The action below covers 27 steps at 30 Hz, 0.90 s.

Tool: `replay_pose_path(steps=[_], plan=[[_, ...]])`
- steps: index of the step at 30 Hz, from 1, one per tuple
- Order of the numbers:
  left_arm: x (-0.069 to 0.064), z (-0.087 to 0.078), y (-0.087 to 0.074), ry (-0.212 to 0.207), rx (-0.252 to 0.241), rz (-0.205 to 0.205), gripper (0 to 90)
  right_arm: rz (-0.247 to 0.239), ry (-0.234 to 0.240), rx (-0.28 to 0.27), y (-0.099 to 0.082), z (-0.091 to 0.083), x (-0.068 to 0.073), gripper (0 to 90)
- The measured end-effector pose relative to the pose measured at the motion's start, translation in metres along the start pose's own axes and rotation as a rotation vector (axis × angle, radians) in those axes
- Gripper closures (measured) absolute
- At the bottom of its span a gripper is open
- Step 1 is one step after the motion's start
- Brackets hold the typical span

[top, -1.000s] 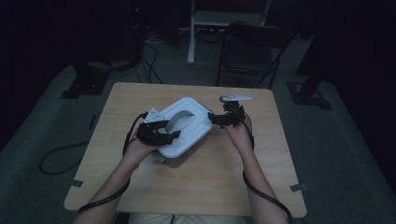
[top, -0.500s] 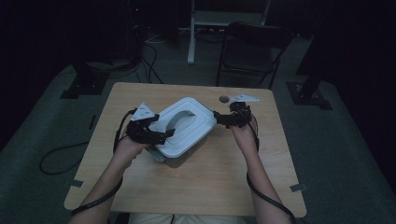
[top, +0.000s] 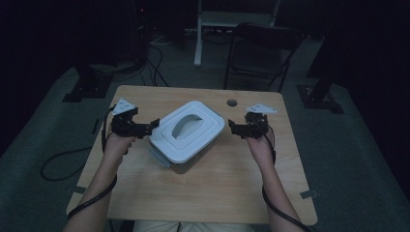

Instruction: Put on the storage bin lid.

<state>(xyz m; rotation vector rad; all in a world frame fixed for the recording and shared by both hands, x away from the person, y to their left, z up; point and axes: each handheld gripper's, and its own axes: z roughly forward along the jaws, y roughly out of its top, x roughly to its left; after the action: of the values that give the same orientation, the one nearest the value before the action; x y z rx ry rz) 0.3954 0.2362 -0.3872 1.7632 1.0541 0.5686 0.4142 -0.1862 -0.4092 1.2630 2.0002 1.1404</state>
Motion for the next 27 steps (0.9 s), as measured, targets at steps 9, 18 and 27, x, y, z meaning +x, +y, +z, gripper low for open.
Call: replay_pose_path(steps=[9,18,27], plan=[[0.052,0.031,-0.025,0.153,0.039,-0.062,0.4,0.019,-0.017,0.006,-0.015,0.001,-0.003,11.9],[0.066,0.063,-0.055,0.174,0.090,-0.082,0.4,0.066,-0.035,0.016,-0.039,0.009,-0.006,12.0],[0.059,0.090,-0.064,0.162,0.125,-0.071,0.4,0.089,-0.017,0.018,-0.069,0.027,0.012,11.9]])
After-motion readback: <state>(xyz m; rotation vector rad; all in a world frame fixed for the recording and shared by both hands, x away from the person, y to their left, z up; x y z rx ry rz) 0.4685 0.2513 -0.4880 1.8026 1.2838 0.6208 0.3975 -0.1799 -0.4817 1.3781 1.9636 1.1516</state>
